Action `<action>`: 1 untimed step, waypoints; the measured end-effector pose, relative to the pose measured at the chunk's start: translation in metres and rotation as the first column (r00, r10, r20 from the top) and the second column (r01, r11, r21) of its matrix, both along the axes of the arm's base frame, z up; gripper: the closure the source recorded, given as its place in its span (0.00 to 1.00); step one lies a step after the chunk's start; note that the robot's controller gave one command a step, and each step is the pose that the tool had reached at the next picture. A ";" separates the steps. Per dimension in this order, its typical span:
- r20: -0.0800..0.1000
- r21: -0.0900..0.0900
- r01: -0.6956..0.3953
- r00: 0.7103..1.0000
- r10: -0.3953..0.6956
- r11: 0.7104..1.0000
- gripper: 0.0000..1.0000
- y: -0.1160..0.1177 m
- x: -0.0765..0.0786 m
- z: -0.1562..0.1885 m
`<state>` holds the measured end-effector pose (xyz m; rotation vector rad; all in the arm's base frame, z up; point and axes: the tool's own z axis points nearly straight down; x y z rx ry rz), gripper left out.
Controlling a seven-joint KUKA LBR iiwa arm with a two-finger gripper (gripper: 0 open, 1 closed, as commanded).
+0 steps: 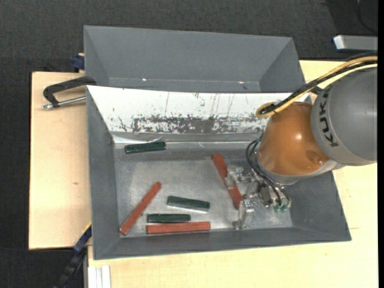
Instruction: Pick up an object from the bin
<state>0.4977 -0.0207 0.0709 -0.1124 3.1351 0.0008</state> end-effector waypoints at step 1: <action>0.000 0.000 0.000 1.000 0.000 1.000 0.00 0.000 0.000 0.000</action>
Offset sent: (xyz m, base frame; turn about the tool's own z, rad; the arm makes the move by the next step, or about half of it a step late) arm 0.0109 0.0750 -0.0009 0.1754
